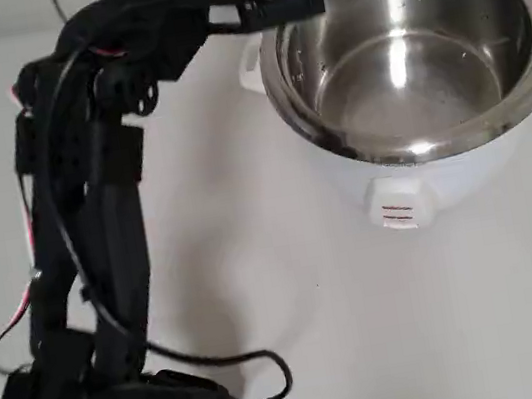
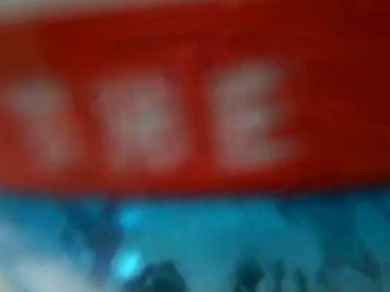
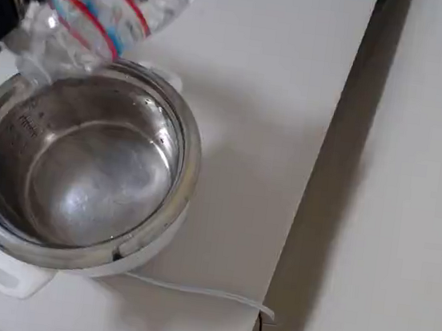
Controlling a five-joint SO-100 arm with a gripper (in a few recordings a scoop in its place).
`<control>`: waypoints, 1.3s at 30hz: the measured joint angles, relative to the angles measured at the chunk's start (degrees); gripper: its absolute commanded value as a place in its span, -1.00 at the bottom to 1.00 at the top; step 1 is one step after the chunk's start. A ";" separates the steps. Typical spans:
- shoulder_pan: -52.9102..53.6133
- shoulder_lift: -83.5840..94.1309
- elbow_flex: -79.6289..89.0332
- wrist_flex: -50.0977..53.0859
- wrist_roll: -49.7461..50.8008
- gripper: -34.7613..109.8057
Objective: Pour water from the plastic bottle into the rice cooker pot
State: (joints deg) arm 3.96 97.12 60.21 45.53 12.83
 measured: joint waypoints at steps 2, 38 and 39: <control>0.00 -2.20 -3.34 1.23 4.22 -0.38; 8.44 -13.45 -21.27 5.98 34.63 -0.41; 8.44 -13.45 -21.62 5.98 34.63 -0.41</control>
State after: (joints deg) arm 12.39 83.67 38.58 51.50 47.46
